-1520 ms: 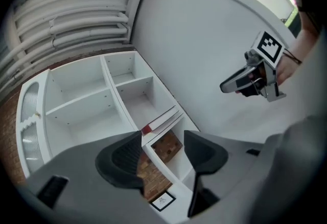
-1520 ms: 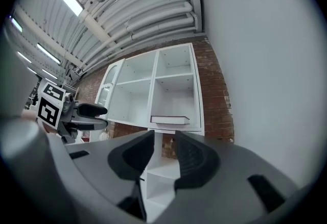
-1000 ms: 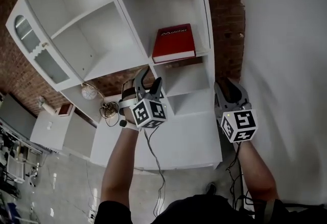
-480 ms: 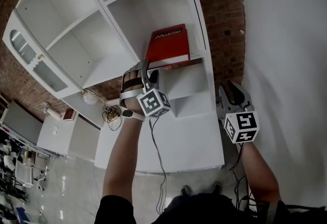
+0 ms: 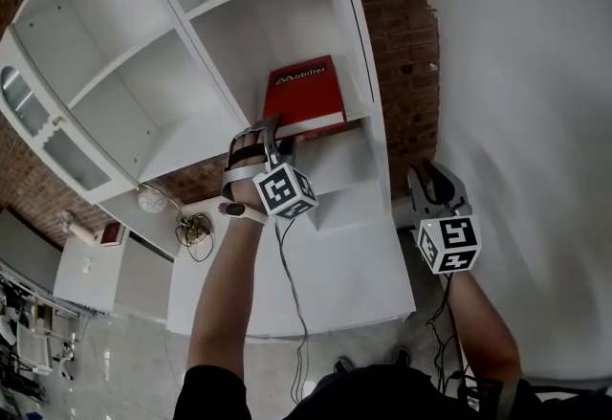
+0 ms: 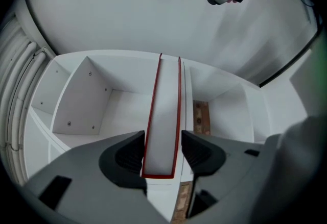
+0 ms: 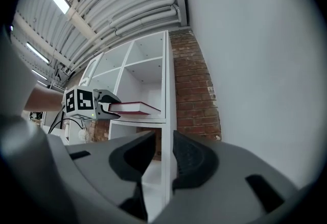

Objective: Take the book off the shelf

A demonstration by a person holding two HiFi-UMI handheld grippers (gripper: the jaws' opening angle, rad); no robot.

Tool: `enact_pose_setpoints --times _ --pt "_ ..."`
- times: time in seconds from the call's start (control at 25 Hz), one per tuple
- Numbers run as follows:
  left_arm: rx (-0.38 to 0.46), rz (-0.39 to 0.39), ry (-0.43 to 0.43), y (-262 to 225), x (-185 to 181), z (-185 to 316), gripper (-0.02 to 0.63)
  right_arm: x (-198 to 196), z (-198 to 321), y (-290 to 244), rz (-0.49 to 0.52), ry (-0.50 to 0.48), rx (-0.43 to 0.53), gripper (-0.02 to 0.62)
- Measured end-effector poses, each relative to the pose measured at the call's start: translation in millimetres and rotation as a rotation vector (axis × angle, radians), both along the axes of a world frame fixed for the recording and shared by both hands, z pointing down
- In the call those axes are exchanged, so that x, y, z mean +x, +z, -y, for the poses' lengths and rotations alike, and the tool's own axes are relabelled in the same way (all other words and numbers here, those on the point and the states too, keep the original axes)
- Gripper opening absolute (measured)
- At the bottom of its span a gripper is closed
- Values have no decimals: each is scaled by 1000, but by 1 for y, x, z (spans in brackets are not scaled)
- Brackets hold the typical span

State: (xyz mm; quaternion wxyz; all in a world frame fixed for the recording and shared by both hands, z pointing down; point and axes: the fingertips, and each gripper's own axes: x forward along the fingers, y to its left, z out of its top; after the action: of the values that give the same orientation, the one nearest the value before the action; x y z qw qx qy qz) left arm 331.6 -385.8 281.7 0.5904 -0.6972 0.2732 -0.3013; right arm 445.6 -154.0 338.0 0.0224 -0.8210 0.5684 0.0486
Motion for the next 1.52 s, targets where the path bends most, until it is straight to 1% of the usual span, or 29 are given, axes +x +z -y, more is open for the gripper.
enact_pose_setpoints --times 0.04,0.08,0.12,0.4,0.6,0.96,1.24,1.52 --pt "5 -6 6 -2 0 -1 215 -1 1 1 2 0 -2 101" --pt "12 -9 11 -3 0 -2 187 -2 2 3 6 -1 -5 101" --pt "20 -7 15 -4 -1 -3 183 -3 4 5 10 -3 -8 101" --pt "75 6 49 -5 -17 -21 173 -15 24 15 33 -50 -35 95" --pt "149 4 93 -8 -31 -41 169 -24 42 19 48 -95 -46 84" --pt "192 -27 144 -9 -67 -75 169 -55 81 37 77 -228 -84 80" --pt "250 -75 197 -9 -96 -110 169 -88 103 56 73 -335 -118 80" --pt "295 -109 194 -11 -131 -152 169 -127 120 51 53 -434 -121 80"
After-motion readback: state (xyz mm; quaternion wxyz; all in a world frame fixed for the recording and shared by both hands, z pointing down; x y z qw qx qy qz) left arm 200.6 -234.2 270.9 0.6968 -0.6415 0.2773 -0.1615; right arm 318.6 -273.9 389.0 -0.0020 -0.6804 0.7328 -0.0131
